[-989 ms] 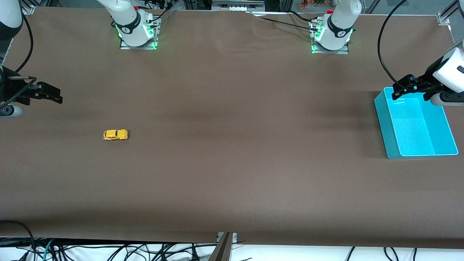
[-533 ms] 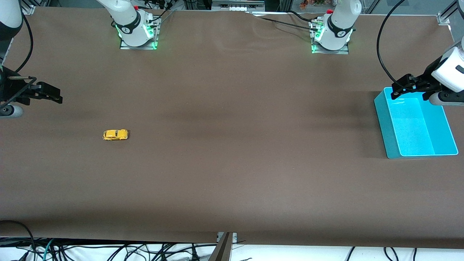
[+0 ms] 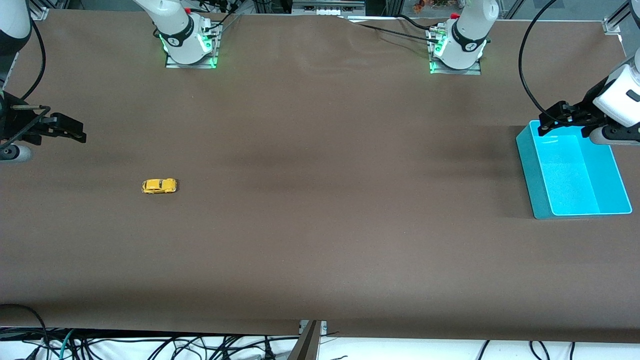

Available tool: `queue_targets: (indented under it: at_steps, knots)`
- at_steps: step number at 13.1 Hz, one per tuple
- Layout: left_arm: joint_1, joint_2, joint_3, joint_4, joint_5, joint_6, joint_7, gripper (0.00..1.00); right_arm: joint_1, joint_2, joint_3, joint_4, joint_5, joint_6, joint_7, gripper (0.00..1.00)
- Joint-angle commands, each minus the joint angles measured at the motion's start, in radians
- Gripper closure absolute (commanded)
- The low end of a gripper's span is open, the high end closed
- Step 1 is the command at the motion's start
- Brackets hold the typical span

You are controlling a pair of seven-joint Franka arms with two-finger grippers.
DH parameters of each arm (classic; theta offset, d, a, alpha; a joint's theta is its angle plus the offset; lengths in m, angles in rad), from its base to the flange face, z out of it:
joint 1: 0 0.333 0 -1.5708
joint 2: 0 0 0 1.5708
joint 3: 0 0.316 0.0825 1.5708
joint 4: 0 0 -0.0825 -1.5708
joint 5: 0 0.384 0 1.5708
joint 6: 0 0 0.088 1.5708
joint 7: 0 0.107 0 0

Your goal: Wind and store yellow beetle car

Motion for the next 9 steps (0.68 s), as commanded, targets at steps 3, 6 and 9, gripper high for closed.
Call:
queue_targets:
  at_steps: [3, 6, 9]
  knots:
    - [0.003, 0.031, -0.014, 0.060, 0.001, -0.025, -0.006, 0.00, -0.004, -0.009, 0.000, -0.007, 0.016, -0.006, -0.010, 0.00]
    - [0.038, 0.039, -0.005, 0.066, -0.011, -0.026, 0.000, 0.00, 0.003, 0.002, 0.005, -0.007, 0.016, -0.006, -0.005, 0.00]
    - [0.054, 0.042, -0.003, 0.066, -0.014, -0.026, 0.005, 0.00, 0.019, 0.022, 0.008, -0.009, 0.016, -0.007, -0.011, 0.00]
